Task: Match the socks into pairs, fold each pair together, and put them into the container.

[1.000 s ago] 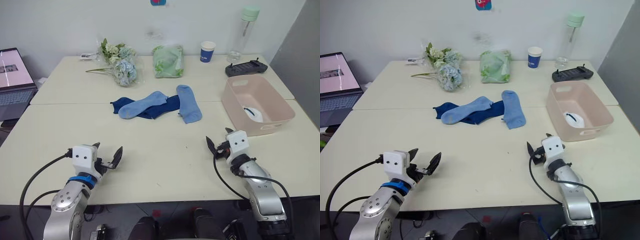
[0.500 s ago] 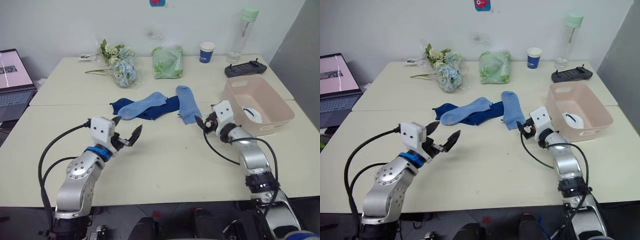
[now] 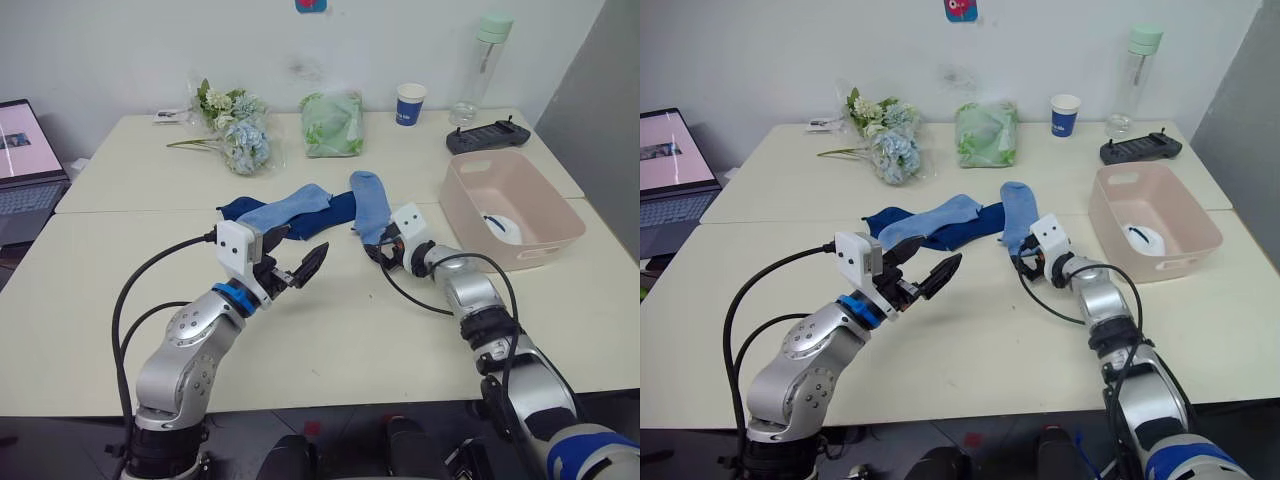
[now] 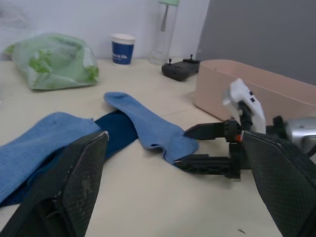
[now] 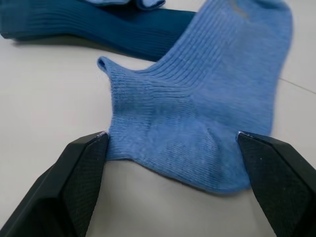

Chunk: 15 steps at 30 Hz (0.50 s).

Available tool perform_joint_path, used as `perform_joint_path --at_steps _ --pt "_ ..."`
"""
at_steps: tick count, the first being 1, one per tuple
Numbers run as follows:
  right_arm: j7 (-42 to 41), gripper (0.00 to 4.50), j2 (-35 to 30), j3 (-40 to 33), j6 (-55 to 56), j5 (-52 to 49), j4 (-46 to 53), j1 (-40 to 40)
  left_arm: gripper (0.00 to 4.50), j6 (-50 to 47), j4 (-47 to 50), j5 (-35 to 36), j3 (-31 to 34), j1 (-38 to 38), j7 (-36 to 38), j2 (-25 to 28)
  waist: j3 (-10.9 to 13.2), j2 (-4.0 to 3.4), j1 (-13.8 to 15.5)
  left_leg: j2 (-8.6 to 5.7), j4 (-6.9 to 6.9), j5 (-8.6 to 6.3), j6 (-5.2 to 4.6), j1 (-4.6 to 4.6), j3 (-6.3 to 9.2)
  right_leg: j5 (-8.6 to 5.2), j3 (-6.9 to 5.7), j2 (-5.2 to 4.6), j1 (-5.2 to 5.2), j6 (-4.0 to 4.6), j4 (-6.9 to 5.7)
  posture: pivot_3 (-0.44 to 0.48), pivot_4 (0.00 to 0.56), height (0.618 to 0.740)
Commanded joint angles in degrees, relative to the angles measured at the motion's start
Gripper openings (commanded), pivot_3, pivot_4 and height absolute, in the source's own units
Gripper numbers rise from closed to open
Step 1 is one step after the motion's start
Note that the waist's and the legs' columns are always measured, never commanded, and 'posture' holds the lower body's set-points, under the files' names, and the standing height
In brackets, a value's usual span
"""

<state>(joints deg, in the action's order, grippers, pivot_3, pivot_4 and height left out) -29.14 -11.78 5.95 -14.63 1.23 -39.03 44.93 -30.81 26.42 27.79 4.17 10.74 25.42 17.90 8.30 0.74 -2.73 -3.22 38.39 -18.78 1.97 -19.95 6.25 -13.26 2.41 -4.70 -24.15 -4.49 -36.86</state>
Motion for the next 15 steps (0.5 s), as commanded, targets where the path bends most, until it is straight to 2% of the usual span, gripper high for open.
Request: perform_joint_path --at_steps 1,10,11,15 --pt "-1.89 3.19 -1.07 0.85 2.79 0.78 -1.38 0.53 4.50 1.05 1.48 -0.18 1.34 0.86 -1.02 0.59 0.00 0.00 0.02 -0.02 0.00 0.00 0.00 0.00 0.01 0.00 0.00 0.00 0.01 0.00 0.01 0.000 0.150 0.740" --pt "-4.15 0.24 -1.87 0.89 1.58 -0.54 3.43 -2.08 4.50 3.09 1.44 -1.80 0.10 -1.22 -1.48 0.51 0.00 0.00 0.18 -0.02 -0.01 0.00 0.00 -0.01 0.02 0.00 0.00 -0.01 0.00 0.00 0.03 0.000 0.150 0.740" --pt "-4.61 0.02 -2.20 1.12 1.62 -0.40 4.48 -2.70 4.50 3.32 1.28 -2.10 -0.27 -1.41 -1.60 0.38 0.00 0.00 0.21 -0.02 -0.01 0.00 0.00 -0.01 0.01 0.00 0.00 -0.01 0.00 0.00 0.03 0.000 0.150 0.740" --pt "-8.88 0.02 -3.66 2.64 0.01 -1.00 11.85 -5.48 4.50 2.45 2.00 -0.91 -0.28 -1.39 -0.64 0.87 0.00 0.00 0.44 -0.02 -0.02 0.00 0.00 -0.03 0.01 0.00 0.00 -0.01 -0.03 0.00 0.04 0.000 0.150 0.740"
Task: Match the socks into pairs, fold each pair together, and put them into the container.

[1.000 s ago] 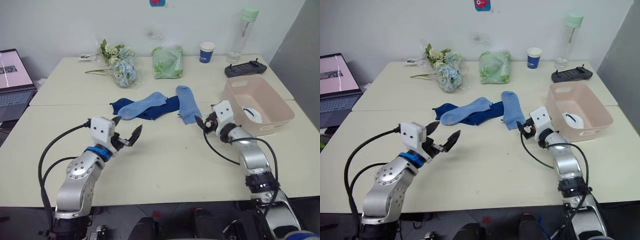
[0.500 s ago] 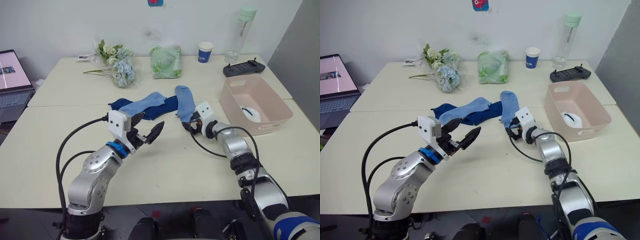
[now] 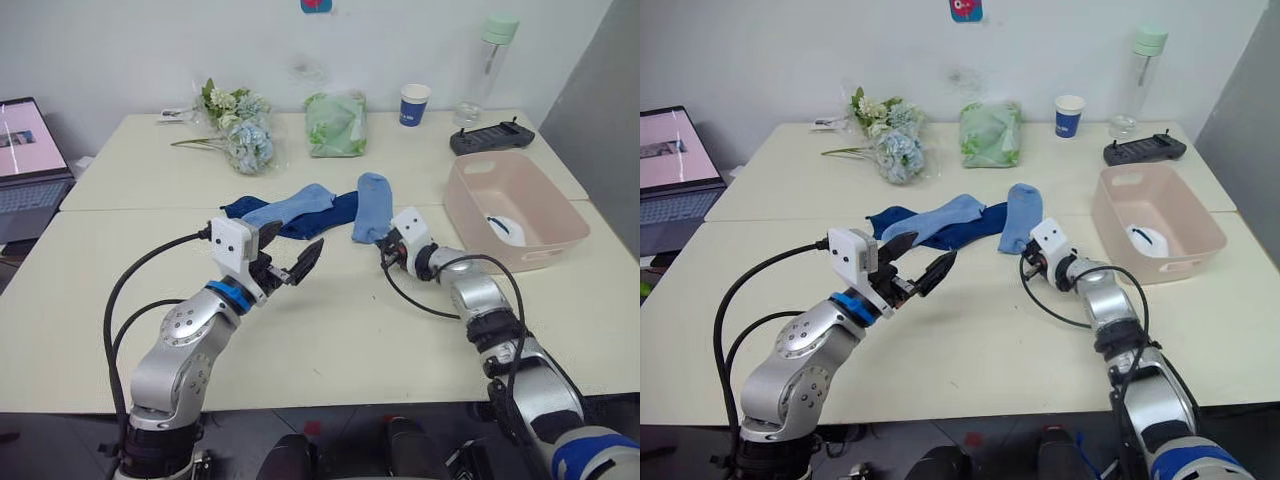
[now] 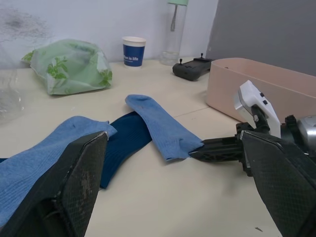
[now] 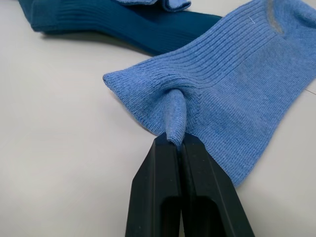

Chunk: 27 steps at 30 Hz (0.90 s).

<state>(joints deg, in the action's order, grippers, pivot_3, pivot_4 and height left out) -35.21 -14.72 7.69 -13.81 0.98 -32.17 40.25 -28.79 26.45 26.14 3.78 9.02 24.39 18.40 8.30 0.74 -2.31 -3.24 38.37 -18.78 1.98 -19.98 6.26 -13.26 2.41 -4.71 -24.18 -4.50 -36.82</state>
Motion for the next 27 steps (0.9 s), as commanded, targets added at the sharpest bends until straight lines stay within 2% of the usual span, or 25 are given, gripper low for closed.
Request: perform_joint_path --at_steps 1,3,8,10,14,18,22,24,27 --pt "-6.72 0.02 -2.50 2.47 0.40 -1.26 9.56 -3.11 4.50 0.41 1.77 0.84 0.50 -0.04 1.15 1.18 0.00 0.00 0.07 0.01 0.00 0.00 0.00 0.01 0.01 0.00 -0.01 0.00 0.01 0.00 0.00 0.000 0.150 0.740" --pt "-17.59 0.02 -8.37 4.95 3.28 -4.57 22.08 -9.72 4.50 -0.18 1.16 1.56 1.89 -0.75 2.79 3.26 0.00 0.00 0.47 0.01 -0.04 0.00 0.00 -0.01 0.02 0.00 -0.02 0.00 -0.01 -0.01 0.02 0.000 0.150 0.740" --pt "-32.92 0.02 -21.57 4.63 6.22 -12.45 39.75 -22.99 4.50 -5.29 0.40 6.73 1.75 -1.17 9.77 8.94 0.08 0.04 0.73 -0.03 -0.18 -0.01 -0.02 0.00 0.08 -0.09 -0.05 -0.04 0.05 -0.13 0.14 0.000 0.150 0.740" --pt "-33.64 0.02 -23.71 4.04 5.60 -14.03 43.53 -25.45 4.50 -5.02 -1.84 6.29 1.44 0.50 11.59 10.61 0.14 0.13 0.61 -0.05 -0.16 -0.01 -0.03 0.06 0.06 -0.09 -0.04 -0.06 0.11 -0.13 0.09 0.000 0.150 0.740" --pt "-35.80 0.02 -27.93 4.23 10.37 -12.56 46.04 -29.79 4.50 -2.67 -15.72 -0.04 -5.18 11.99 15.94 11.65 0.20 0.25 0.72 -0.03 -0.14 0.00 -0.04 0.12 0.06 -0.09 -0.14 0.01 0.17 -0.12 -0.04 0.000 0.150 0.740" --pt "-34.18 0.02 -26.64 4.33 7.64 -13.86 46.30 -29.29 4.50 6.45 -32.99 -7.91 -12.85 23.36 21.26 7.83 0.28 0.38 0.70 -0.06 -0.11 0.01 -0.01 0.09 0.05 -0.08 -0.07 -0.01 0.14 -0.11 0.05 0.000 0.150 0.740" --pt "-32.84 0.02 -25.59 4.69 7.39 -13.30 46.51 -29.22 4.50 14.29 -52.34 -12.80 -16.69 33.41 25.82 1.87 0.38 0.54 0.98 -0.11 -0.10 0.02 0.00 0.00 0.08 -0.08 -0.11 -0.06 0.08 -0.11 0.12 0.000 0.150 0.740" --pt "-31.87 0.02 -25.11 5.00 7.85 -12.51 46.69 -29.21 4.50 21.21 -61.30 -18.02 -20.02 37.14 27.90 0.65 0.43 0.62 0.96 -0.15 -0.09 0.01 0.00 -0.01 0.04 -0.08 -0.14 -0.07 0.09 -0.11 0.11 0.000 0.150 0.740" --pt "-30.93 0.00 -24.77 5.21 6.97 -12.82 47.87 -29.49 3.89 26.49 -69.52 -20.09 -20.21 40.26 30.76 -0.58 0.45 0.62 0.63 -0.13 -0.14 0.01 0.00 -0.01 0.00 -0.08 -0.09 -0.07 0.05 -0.12 0.12 0.000 0.150 0.740"
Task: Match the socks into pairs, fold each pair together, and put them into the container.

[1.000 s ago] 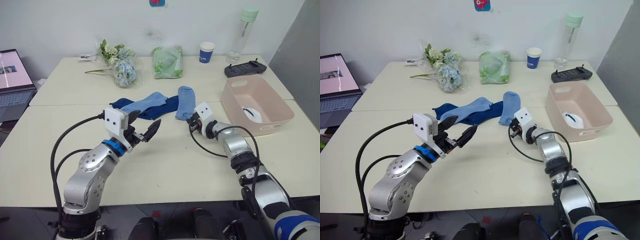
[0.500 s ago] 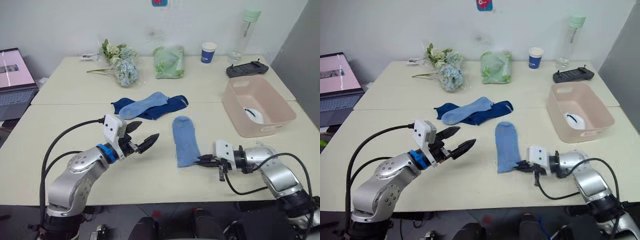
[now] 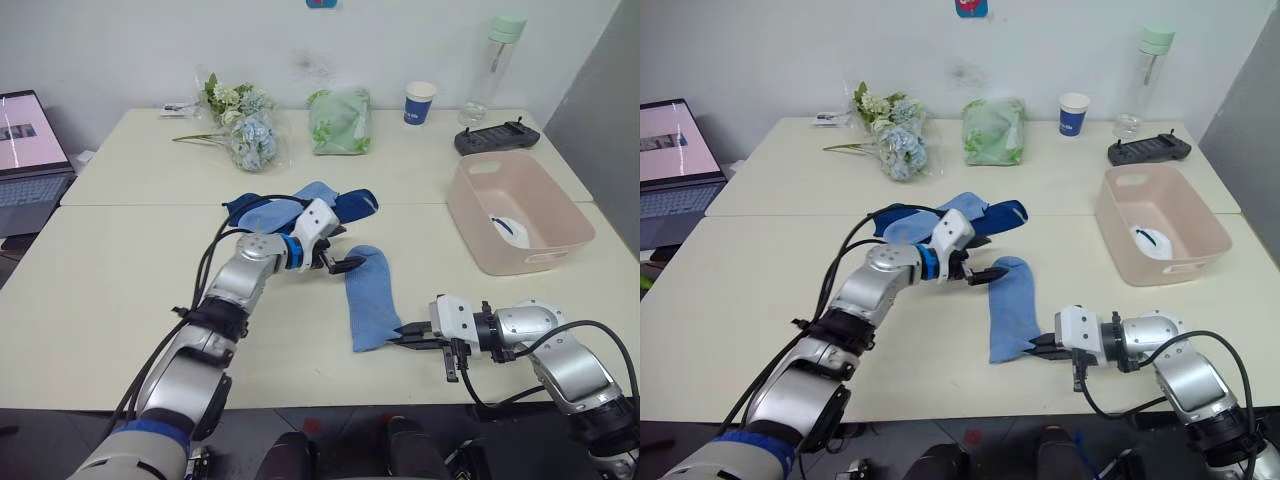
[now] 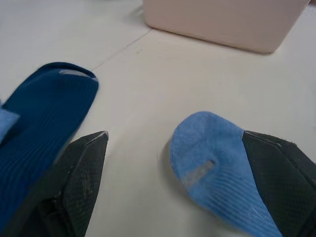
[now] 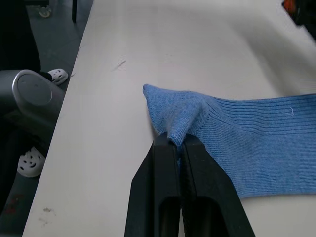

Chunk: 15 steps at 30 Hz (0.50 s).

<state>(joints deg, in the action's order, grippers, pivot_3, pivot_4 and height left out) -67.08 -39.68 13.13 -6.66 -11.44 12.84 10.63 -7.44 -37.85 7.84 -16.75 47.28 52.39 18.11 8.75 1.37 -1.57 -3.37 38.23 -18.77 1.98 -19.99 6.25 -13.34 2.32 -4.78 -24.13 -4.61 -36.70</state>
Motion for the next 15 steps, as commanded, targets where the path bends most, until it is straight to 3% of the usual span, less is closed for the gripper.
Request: perform_joint_path --at_steps 1,7,12,15 --pt "1.07 0.00 0.14 -0.31 -0.40 -0.57 3.20 -0.04 3.59 6.04 -6.87 -1.88 0.72 2.58 3.61 -0.59 0.01 0.00 -0.17 0.02 -0.01 0.00 0.00 0.00 0.01 0.00 0.00 0.00 -0.02 0.00 -0.01 0.000 0.150 0.740" --pt "1.37 0.00 -0.39 -0.38 -0.23 -0.47 3.58 -0.44 1.67 8.90 -11.83 -2.14 3.34 4.42 4.40 -2.10 0.03 0.03 0.05 -0.01 0.12 0.00 -0.01 -0.04 0.08 0.00 -0.02 0.00 -0.01 -0.01 -0.07 0.000 0.150 0.740" --pt "0.91 0.00 -0.46 -0.37 0.43 -0.40 2.36 0.29 0.10 8.30 -8.88 -1.99 5.71 2.53 4.09 -1.98 0.03 0.04 0.03 -0.02 0.23 -0.01 -0.02 -0.13 0.15 0.00 -0.07 0.00 -0.02 -0.02 -0.09 0.000 0.150 0.740" --pt "0.43 0.00 -0.62 -0.63 0.86 -0.54 1.39 0.86 0.04 5.71 -3.83 -0.73 7.73 -0.51 3.11 -1.22 0.03 0.03 -0.21 0.00 0.23 -0.01 -0.02 -0.12 0.15 0.00 -0.06 0.00 -0.03 -0.02 -0.13 0.000 0.150 0.740"
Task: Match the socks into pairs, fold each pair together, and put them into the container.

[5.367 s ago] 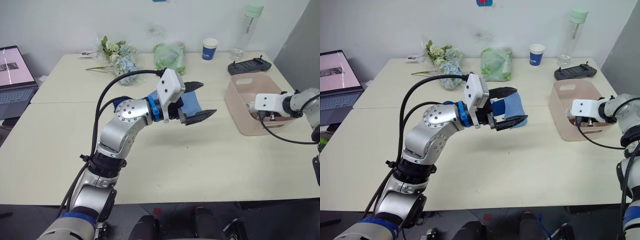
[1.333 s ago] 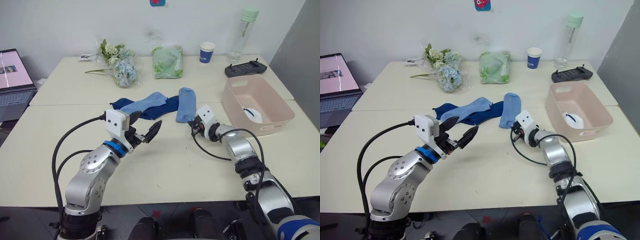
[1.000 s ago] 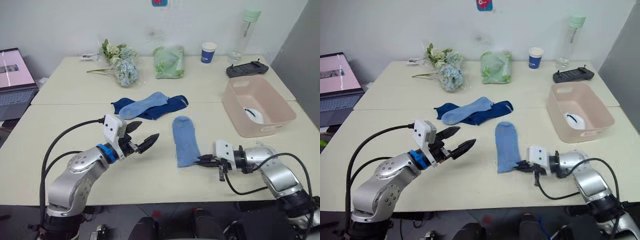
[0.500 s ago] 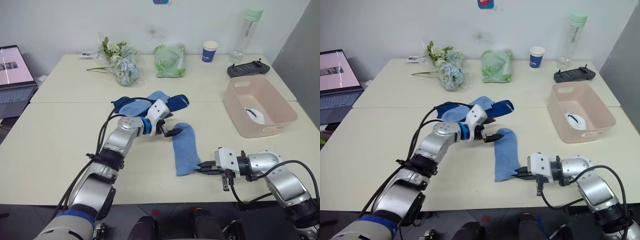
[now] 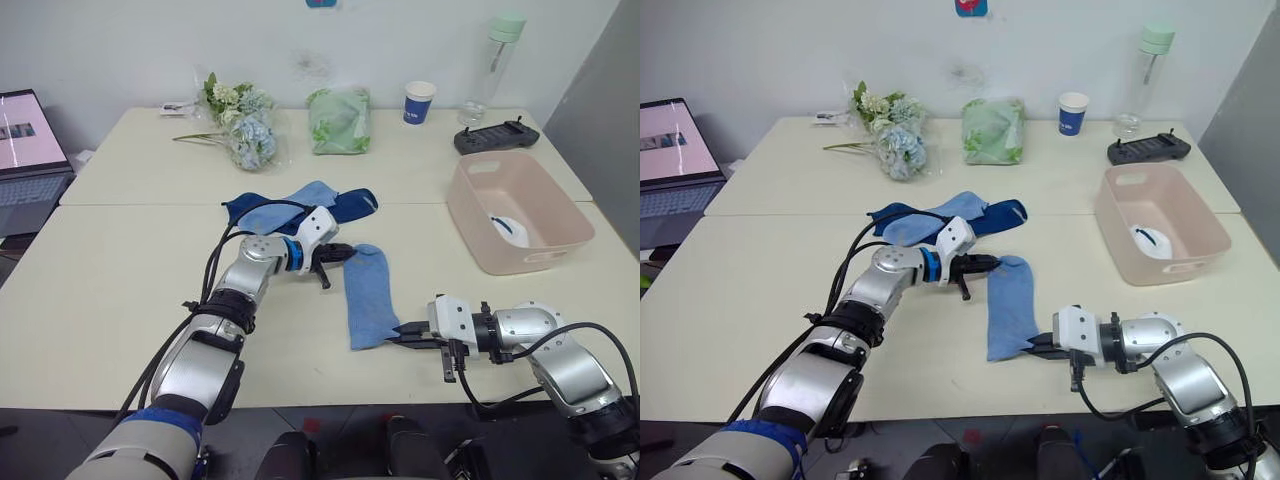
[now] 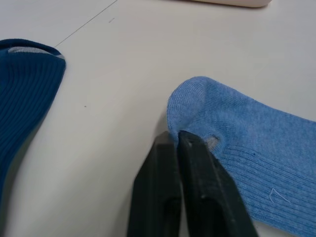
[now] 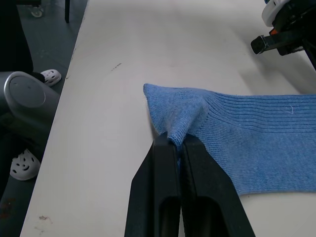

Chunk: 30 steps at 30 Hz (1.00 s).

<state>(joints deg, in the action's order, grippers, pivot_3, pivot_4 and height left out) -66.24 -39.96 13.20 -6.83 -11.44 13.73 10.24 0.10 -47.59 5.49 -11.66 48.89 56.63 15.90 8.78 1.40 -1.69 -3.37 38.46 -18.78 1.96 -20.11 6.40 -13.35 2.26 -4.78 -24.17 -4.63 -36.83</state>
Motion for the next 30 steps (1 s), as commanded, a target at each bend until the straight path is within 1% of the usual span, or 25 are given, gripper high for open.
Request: perform_joint_path --at_steps 1,3,5,6,7,8,9,10,12,14,15,16,19,20,21,23,25,26,27,30 --pt "-0.55 0.00 -0.37 -0.92 1.17 -0.62 -0.11 1.84 0.04 -3.67 9.34 1.80 3.45 -4.15 -2.41 1.64 0.00 0.00 -0.10 0.02 -0.01 0.00 0.00 0.01 0.00 0.00 0.01 0.00 0.00 0.00 0.00 0.000 0.150 0.740" --pt "-0.70 0.00 -0.47 -1.27 1.66 -0.66 -1.04 2.63 0.04 -6.51 14.46 1.56 4.49 -7.11 -4.73 2.47 0.01 -0.02 -0.23 0.04 -0.01 0.00 0.00 0.03 -0.02 0.00 0.04 0.00 -0.02 0.00 -0.03 0.000 0.150 0.740" --pt "-0.97 0.00 -0.54 -1.84 2.19 -0.86 -2.79 3.90 0.04 -10.69 22.58 2.69 6.58 -12.42 -7.11 3.97 0.01 -0.02 -0.06 0.04 0.00 0.00 0.00 0.03 0.03 0.00 0.02 0.01 -0.01 0.00 -0.04 0.000 0.150 0.740" --pt "-1.26 0.00 -0.74 -1.92 3.02 -0.48 -4.12 4.85 0.04 -13.06 28.13 3.31 8.28 -16.18 -9.09 4.92 0.01 -0.04 -0.26 0.04 0.00 0.00 0.00 0.04 0.03 0.00 0.02 0.01 -0.01 0.00 -0.03 0.000 0.150 0.740" --pt "-1.42 0.00 -0.63 -1.86 3.56 -0.09 -5.91 6.40 0.04 -17.47 36.23 5.32 10.74 -21.18 -10.79 5.87 0.02 -0.05 -0.24 0.06 -0.02 0.00 0.00 0.05 -0.01 0.00 0.08 0.00 -0.03 0.00 -0.03 0.000 0.150 0.740" --pt "-1.63 0.00 -0.64 -1.90 4.08 0.12 -7.10 7.29 0.04 -20.81 42.12 6.73 12.25 -24.62 -12.15 6.37 0.03 -0.05 -0.47 0.09 -0.02 0.00 0.01 0.06 0.00 0.00 0.10 0.00 -0.03 0.00 -0.03 0.000 0.150 0.740" --pt "-1.94 0.00 -0.35 -1.65 5.40 0.76 -9.48 9.08 0.04 -25.10 50.65 9.39 14.57 -29.93 -14.09 6.42 0.03 -0.05 -0.66 0.17 -0.05 -0.01 0.01 0.06 -0.04 0.00 0.14 -0.01 -0.09 0.00 -0.03 0.000 0.150 0.740" --pt "-2.28 0.00 -0.24 -1.56 6.52 1.04 -11.30 10.25 0.04 -28.39 56.67 11.28 15.88 -33.43 -15.62 6.28 0.06 -0.08 -0.45 0.35 -0.08 -0.01 0.01 0.06 -0.01 0.00 0.15 -0.04 -0.12 0.00 -0.03 0.000 0.150 0.740" --pt "-4.10 0.00 0.30 -0.33 8.70 2.35 -17.67 14.36 0.04 -34.24 70.27 14.26 19.11 -43.76 -21.72 3.92 0.09 -0.08 -0.18 0.45 -0.06 -0.01 0.01 0.04 -0.01 0.00 0.11 -0.05 -0.10 0.01 -0.03 0.000 0.150 0.740" --pt "-5.57 0.00 0.44 0.50 11.02 3.47 -22.20 16.95 0.04 -38.72 77.94 16.08 20.01 -49.39 -25.74 2.29 0.15 -0.09 0.40 0.41 -0.05 -0.01 0.00 0.13 -0.06 0.00 0.14 -0.11 0.02 0.01 0.00 0.000 0.150 0.740" --pt "-6.45 0.00 0.54 0.68 11.84 3.67 -24.18 18.15 0.04 -40.11 80.90 16.76 19.61 -51.61 -27.00 1.62 0.15 -0.08 0.68 0.37 -0.04 -0.01 -0.01 0.12 0.01 0.00 0.07 -0.13 0.07 0.01 0.00 0.000 0.150 0.740" --pt "-7.82 0.00 0.97 1.29 12.19 3.94 -26.56 20.13 0.04 -40.82 83.67 17.24 19.66 -54.19 -29.73 -0.59 0.15 -0.10 1.01 0.35 -0.02 -0.01 -0.01 0.13 0.02 0.00 0.05 -0.13 0.10 0.01 -0.01 0.000 0.150 0.740" --pt "-10.50 0.00 1.93 2.04 12.15 3.76 -30.95 23.58 0.04 -41.58 87.09 16.74 18.31 -57.94 -34.46 -3.65 0.16 -0.10 1.35 0.24 -0.01 -0.02 -0.02 0.15 -0.03 0.00 0.11 -0.17 0.13 0.01 0.02 0.000 0.150 0.740" --pt "-11.06 0.50 2.12 2.00 12.20 3.60 -31.76 24.09 0.00 -41.49 87.40 16.38 17.62 -58.46 -35.05 -3.84 0.15 -0.10 1.41 0.19 -0.01 -0.02 -0.02 0.14 -0.02 0.00 0.09 -0.17 0.12 0.01 0.03 0.000 0.150 0.740" --pt "-11.52 0.72 2.45 1.87 11.68 3.23 -32.42 24.71 0.00 -41.26 87.31 16.20 16.95 -59.05 -35.59 -4.18 0.15 -0.10 1.43 0.12 -0.03 -0.02 -0.02 0.15 -0.03 0.00 0.08 -0.14 0.11 0.02 0.03 0.000 0.150 0.740" --pt "-11.81 1.38 2.58 1.50 11.72 3.27 -33.52 25.60 0.00 -40.63 86.55 15.57 16.17 -59.74 -37.07 -4.68 0.16 -0.11 1.42 0.10 -0.06 -0.02 -0.01 0.15 -0.05 0.00 0.08 -0.14 0.11 0.02 0.03 0.000 0.150 0.740" --pt "-9.44 2.04 2.41 -1.74 4.96 0.64 -33.00 26.35 0.00 -39.82 86.20 15.76 16.31 -60.42 -37.24 -4.54 0.16 -0.11 1.42 0.08 -0.06 -0.02 -0.01 0.15 -0.06 0.00 0.09 -0.14 0.10 0.03 0.04 0.000 0.150 0.740" --pt "-8.05 2.38 2.15 -3.66 1.02 -0.97 -32.45 26.59 0.39 -39.67 86.47 16.21 16.44 -60.82 -37.00 -4.26 0.16 -0.11 1.44 0.09 -0.06 -0.02 -0.01 0.15 -0.05 0.00 0.09 -0.14 0.10 0.03 0.04 0.000 0.150 0.740" --pt "-6.41 2.75 1.89 -5.49 -1.92 -1.96 -32.16 26.74 0.58 -39.68 86.81 16.74 16.78 -61.18 -36.89 -3.98 0.16 -0.11 1.46 0.10 -0.06 -0.02 -0.01 0.14 -0.05 0.00 0.09 -0.14 0.09 0.03 0.04 0.000 0.150 0.740" --pt "-3.49 3.83 0.53 -8.77 -8.78 -3.72 -29.25 25.11 1.51 -40.32 88.23 18.65 18.20 -62.18 -36.35 -2.77 0.16 -0.11 1.56 0.10 -0.06 -0.02 -0.01 0.12 -0.05 -0.01 0.10 -0.15 0.09 0.05 0.04 0.000 0.150 0.740"
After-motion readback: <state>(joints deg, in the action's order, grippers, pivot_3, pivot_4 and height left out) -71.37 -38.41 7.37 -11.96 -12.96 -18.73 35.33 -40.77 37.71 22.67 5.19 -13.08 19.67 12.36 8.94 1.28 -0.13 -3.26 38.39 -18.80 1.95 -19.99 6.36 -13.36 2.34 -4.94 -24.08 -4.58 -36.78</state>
